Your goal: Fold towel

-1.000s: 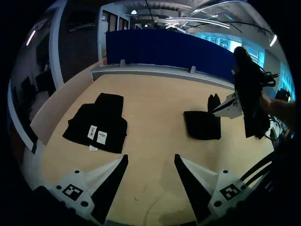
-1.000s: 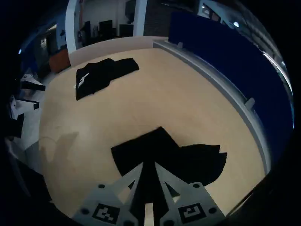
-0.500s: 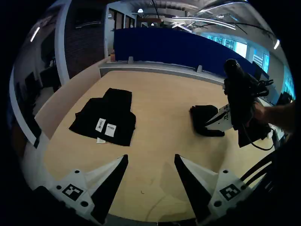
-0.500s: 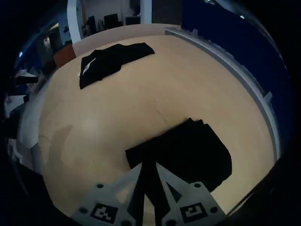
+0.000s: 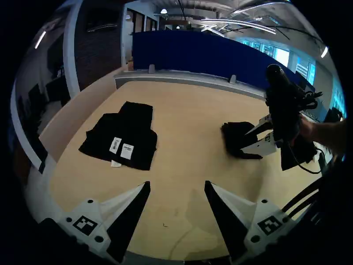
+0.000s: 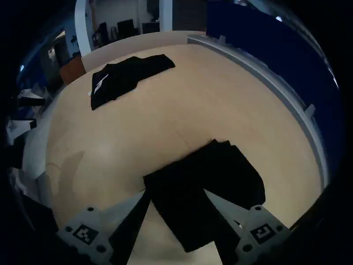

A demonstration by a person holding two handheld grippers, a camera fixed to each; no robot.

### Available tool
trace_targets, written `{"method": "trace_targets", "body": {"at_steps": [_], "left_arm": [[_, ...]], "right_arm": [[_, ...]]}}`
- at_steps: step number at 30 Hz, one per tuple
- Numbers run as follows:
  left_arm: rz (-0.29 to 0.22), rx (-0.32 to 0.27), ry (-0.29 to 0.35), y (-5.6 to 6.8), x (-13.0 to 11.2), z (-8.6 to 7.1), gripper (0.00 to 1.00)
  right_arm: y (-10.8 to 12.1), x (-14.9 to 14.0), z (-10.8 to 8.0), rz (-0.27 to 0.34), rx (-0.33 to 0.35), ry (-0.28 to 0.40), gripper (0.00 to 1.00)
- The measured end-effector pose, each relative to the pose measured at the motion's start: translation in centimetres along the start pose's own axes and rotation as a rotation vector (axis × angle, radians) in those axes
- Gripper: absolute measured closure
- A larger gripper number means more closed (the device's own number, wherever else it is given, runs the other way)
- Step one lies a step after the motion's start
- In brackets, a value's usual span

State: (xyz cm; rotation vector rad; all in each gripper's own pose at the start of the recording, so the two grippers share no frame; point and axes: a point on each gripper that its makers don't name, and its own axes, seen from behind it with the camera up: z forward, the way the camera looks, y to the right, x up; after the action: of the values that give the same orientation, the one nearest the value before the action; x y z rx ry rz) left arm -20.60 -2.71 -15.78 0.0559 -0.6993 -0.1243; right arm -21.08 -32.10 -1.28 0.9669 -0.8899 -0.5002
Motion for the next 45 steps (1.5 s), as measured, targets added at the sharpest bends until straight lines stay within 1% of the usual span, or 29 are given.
{"method": "trace_targets", "body": {"at_steps": [3, 9, 18, 24, 30, 35, 37, 41, 45], "left_arm": [[0.0, -0.003, 0.0, 0.2, 0.1, 0.1, 0.09], [0.007, -0.007, 0.0, 0.5, 0.3, 0.3, 0.09], [0.007, -0.023, 0.0, 1.1, 0.8, 0.7, 0.09], [0.016, -0.029, -0.001, 1.5, 1.0, 1.2, 0.09], [0.02, -0.038, -0.002, 2.0, 1.1, 1.4, 0.09], [0.022, -0.039, -0.002, 2.1, 1.1, 1.3, 0.09], [0.022, -0.039, -0.001, 2.1, 1.2, 1.3, 0.09], [0.019, -0.037, 0.0, 1.9, 1.2, 1.2, 0.09], [0.014, -0.035, 0.0, 1.7, 1.1, 1.1, 0.09]], "right_arm": [[0.2, -0.2, -0.1, 0.007, -0.005, 0.001, 0.19], [1.1, -1.4, -1.1, 0.019, -0.025, -0.002, 0.19], [2.8, -4.9, -3.3, 0.083, -0.071, -0.02, 0.19], [3.4, -7.7, -4.4, 0.111, -0.092, -0.044, 0.19], [3.5, -8.5, -4.4, 0.131, -0.096, -0.049, 0.2], [3.0, -8.9, -4.1, 0.13, -0.093, -0.053, 0.21], [2.8, -9.1, -3.9, 0.127, -0.09, -0.058, 0.23], [2.4, -9.6, -3.6, 0.123, -0.084, -0.067, 0.31], [2.2, -9.8, -3.5, 0.125, -0.084, -0.07, 0.42]]}}
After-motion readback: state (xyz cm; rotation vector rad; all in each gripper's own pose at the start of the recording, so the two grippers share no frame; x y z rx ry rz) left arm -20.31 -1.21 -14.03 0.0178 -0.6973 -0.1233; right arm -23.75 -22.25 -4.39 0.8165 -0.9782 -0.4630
